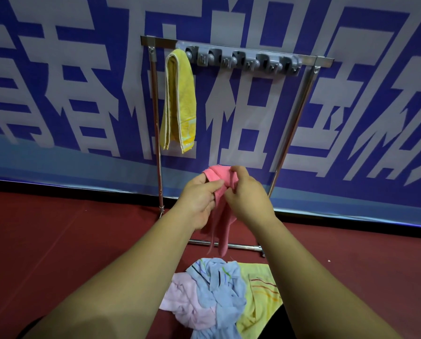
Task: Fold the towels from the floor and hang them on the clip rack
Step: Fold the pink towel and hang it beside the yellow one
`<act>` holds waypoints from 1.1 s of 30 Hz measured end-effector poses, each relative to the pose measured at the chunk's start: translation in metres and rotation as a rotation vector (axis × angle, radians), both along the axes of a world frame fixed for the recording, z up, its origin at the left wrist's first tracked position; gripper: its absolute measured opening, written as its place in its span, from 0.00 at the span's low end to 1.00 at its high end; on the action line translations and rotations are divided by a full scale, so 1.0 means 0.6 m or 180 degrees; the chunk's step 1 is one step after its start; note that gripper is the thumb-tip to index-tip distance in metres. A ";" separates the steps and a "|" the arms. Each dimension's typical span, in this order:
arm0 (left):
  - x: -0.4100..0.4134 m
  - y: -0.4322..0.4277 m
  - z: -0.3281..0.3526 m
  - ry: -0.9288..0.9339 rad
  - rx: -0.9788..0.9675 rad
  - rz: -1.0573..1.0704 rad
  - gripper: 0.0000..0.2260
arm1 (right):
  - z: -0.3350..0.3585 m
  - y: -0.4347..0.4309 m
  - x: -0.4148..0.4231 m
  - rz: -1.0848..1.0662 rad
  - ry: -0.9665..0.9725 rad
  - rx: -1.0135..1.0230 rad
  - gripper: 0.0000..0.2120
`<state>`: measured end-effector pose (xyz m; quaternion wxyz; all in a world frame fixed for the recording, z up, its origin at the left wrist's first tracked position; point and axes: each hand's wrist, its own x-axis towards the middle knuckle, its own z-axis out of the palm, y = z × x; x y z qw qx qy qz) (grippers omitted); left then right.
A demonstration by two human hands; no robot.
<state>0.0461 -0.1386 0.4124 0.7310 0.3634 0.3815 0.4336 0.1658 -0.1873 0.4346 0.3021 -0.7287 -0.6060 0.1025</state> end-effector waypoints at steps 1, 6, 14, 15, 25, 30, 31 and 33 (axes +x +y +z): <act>0.000 -0.001 0.003 -0.0034 0.0051 0.0007 0.15 | -0.001 0.001 -0.001 -0.0049 0.0003 0.0037 0.21; 0.008 0.002 0.008 0.0014 0.0322 0.0095 0.19 | -0.010 -0.001 0.005 -0.0302 0.0080 -0.0071 0.15; -0.003 0.024 -0.019 0.0948 0.0751 0.0539 0.29 | 0.018 -0.002 0.020 -0.0367 0.0127 0.0110 0.17; -0.003 0.022 -0.017 0.1108 0.0825 0.0629 0.30 | 0.022 -0.005 0.017 -0.0256 0.0075 0.0123 0.16; -0.003 0.015 0.008 0.1384 0.0781 0.0698 0.29 | -0.015 -0.027 -0.021 0.0194 -0.0183 -0.0165 0.11; -0.004 0.048 -0.028 0.1074 0.0692 0.0409 0.30 | -0.036 -0.027 -0.024 0.0123 0.0092 -0.0252 0.11; -0.004 0.054 -0.034 0.0983 0.0687 0.0330 0.32 | -0.038 -0.027 -0.023 0.0111 0.0157 -0.0234 0.12; -0.007 0.043 -0.018 0.0885 0.0709 0.0195 0.35 | -0.040 -0.027 -0.019 -0.0001 0.0256 -0.0155 0.13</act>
